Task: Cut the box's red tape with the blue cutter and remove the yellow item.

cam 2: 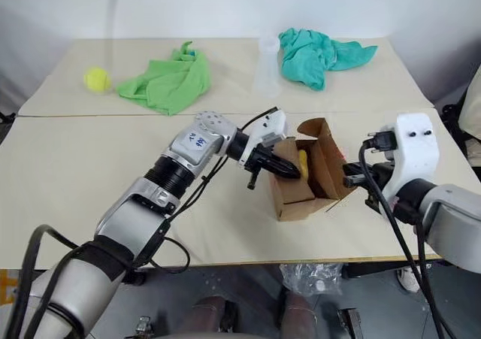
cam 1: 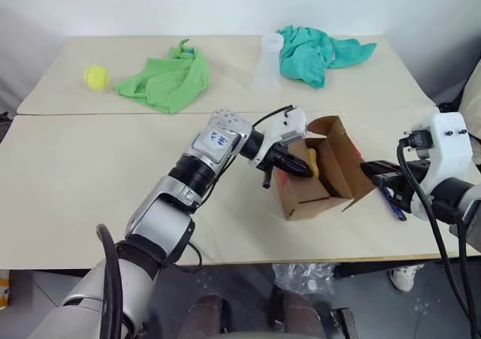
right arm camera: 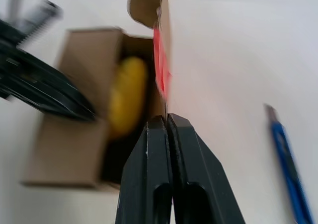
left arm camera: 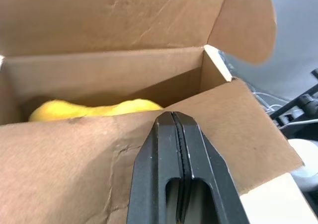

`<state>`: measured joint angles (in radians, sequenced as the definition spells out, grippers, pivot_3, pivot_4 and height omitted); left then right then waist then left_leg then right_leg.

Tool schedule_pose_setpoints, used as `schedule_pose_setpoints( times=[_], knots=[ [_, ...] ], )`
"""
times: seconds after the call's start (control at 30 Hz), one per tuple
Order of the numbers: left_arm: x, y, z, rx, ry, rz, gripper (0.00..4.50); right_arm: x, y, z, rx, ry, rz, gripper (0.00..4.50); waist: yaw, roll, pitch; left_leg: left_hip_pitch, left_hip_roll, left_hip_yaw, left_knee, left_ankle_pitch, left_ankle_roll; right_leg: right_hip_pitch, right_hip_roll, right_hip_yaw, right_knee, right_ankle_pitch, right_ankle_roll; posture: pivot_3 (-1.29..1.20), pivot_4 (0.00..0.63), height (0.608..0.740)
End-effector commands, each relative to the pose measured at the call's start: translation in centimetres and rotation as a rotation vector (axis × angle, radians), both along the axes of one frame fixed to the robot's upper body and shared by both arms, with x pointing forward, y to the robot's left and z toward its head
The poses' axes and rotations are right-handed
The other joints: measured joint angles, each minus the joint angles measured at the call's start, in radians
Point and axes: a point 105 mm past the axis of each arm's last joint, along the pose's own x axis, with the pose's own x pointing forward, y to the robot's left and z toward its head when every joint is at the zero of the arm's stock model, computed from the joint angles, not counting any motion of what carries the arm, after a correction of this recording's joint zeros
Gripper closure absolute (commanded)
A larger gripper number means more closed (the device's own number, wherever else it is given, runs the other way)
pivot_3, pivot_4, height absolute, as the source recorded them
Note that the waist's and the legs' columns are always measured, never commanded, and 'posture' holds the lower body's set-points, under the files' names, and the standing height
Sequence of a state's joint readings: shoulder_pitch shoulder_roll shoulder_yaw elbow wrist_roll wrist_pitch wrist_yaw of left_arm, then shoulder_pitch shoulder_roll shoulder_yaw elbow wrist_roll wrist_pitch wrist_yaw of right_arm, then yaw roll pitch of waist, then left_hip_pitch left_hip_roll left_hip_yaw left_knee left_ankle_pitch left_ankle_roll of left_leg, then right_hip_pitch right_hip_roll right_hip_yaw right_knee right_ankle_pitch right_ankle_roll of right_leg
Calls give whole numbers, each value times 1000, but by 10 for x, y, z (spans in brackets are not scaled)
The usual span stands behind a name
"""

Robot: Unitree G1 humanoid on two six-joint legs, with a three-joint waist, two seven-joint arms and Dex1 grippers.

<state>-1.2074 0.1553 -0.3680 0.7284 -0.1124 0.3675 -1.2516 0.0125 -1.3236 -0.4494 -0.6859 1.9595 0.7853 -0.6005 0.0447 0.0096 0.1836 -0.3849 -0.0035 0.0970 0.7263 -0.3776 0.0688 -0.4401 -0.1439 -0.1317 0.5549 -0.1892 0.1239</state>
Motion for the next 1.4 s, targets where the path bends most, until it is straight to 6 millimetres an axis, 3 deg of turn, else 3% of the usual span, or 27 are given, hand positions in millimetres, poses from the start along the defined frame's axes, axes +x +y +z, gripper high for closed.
schedule_pose_setpoints(
  times=[0.03,0.27,0.57,0.97,1.1,1.4],
  knots=[
    [17,32,-27,110,18,145,4500,-2,-6,5,18,-15,-27,4439,-1,0,0,0,0,0,0,1,0,0,0,0,0,0,-1,0,150,740],
    [17,59,-45,148,56,227,4500,-3,-20,-21,30,101,-77,4439,-3,-3,-3,4,0,0,0,3,0,2,-3,2,1,2,-3,0,150,740],
    [15,76,-51,162,79,303,4500,6,-12,-43,61,152,-29,4439,-15,-6,-6,14,1,-2,-3,1,1,13,-7,12,-4,0,-6,0,150,740],
    [18,85,-56,161,96,372,4500,17,-18,-70,66,210,-19,4439,0,-6,-8,14,0,-2,-3,2,0,12,-8,13,-4,0,-6,0,150,740],
    [17,87,-57,162,102,390,4500,14,-25,-76,63,231,-39,4439,10,-7,-8,4,0,-2,-3,2,-1,0,-6,12,3,2,-3,0,150,740],
    [20,72,-52,133,90,378,4500,17,-21,-70,13,179,12,4439,12,-7,-8,-4,-2,-1,-2,3,-1,-4,-2,-2,0,4,0,0,150,740]
  ],
)
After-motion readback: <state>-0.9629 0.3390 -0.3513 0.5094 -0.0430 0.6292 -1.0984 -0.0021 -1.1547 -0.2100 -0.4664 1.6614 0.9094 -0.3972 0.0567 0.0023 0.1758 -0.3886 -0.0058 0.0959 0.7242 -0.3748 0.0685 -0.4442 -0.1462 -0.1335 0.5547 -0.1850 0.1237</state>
